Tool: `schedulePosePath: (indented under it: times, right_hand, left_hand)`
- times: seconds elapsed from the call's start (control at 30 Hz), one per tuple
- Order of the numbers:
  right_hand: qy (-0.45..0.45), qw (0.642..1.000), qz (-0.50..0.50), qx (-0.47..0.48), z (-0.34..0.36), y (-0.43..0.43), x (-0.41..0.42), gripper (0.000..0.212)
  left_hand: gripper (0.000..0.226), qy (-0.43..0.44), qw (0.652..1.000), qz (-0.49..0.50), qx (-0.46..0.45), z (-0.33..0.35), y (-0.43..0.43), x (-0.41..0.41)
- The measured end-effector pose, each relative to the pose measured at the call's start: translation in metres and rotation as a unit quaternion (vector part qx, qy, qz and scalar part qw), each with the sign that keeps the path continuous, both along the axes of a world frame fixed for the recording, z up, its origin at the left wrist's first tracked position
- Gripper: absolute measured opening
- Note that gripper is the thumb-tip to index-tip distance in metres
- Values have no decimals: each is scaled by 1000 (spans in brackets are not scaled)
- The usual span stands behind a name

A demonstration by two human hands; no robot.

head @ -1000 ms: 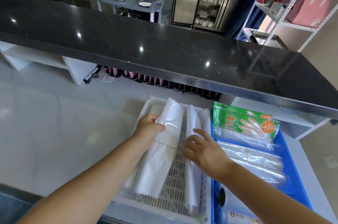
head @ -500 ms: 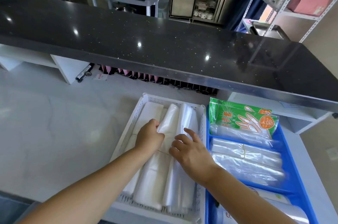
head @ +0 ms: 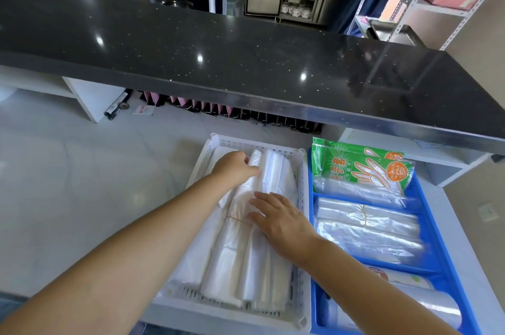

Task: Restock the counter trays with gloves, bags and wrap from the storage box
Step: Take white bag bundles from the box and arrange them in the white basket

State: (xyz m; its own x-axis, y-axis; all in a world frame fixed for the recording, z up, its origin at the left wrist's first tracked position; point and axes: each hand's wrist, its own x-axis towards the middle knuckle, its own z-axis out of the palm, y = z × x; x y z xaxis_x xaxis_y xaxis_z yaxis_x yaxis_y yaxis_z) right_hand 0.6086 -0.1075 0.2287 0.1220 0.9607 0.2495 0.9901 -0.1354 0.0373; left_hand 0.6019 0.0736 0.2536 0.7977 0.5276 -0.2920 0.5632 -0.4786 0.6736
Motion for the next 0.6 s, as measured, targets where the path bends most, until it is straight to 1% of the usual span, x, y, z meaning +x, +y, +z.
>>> schedulePosePath:
  times: [0.07, 0.17, 0.23, 0.27, 0.33, 0.37, 0.4, 0.43, 0.47, 0.53, 0.57, 0.6]
  right_hand:
    - [6, 1000, 1, -7, 0, 0, 0, 33]
    - [7, 1000, 2, -3, 0, 1, 1, 28]
    - [11, 1000, -2, -1, 1, 1, 2, 29]
    - [12, 1000, -4, -4, 2, 2, 2, 29]
    - [15, 1000, -3, -14, 4, 3, 1, 29]
    - [18, 1000, -2, -18, 5, 4, 1, 29]
    - [20, 1000, -3, -21, 6, 4, 1, 29]
    - [21, 999, -4, -24, 7, 4, 2, 29]
    - [25, 999, -7, -27, 8, 4, 2, 31]
    - [43, 999, -19, -26, 10, 5, 1, 34]
    - [51, 998, -25, -25, 11, 7, 0, 34]
    - [58, 998, -32, -23, 12, 9, -2, 31]
  left_hand:
    - [38, 5, 1000, -4, -2, 0, 1, 7]
    - [41, -19, 999, 31, -34, -4, 10, 13]
    - [39, -41, 996, 58, -56, -9, 17, 13]
    - [34, -44, 996, 55, -60, -9, 19, 11]
    - [14, -45, 997, 29, -58, -8, 20, 5]
    - [13, -46, 997, 14, -55, -6, 21, 1]
    - [25, -43, 998, -1, -43, -4, 21, -5]
    - [34, -38, 999, -13, -8, -1, 22, -15]
    - [35, -30, 998, -26, 56, 3, 23, -28]
    - [30, -11, 978, -59, 198, 5, 21, -58]
    - [31, -11, 967, -75, 242, 2, 19, -73]
    - [35, -21, 960, -91, 264, -1, 16, -86]
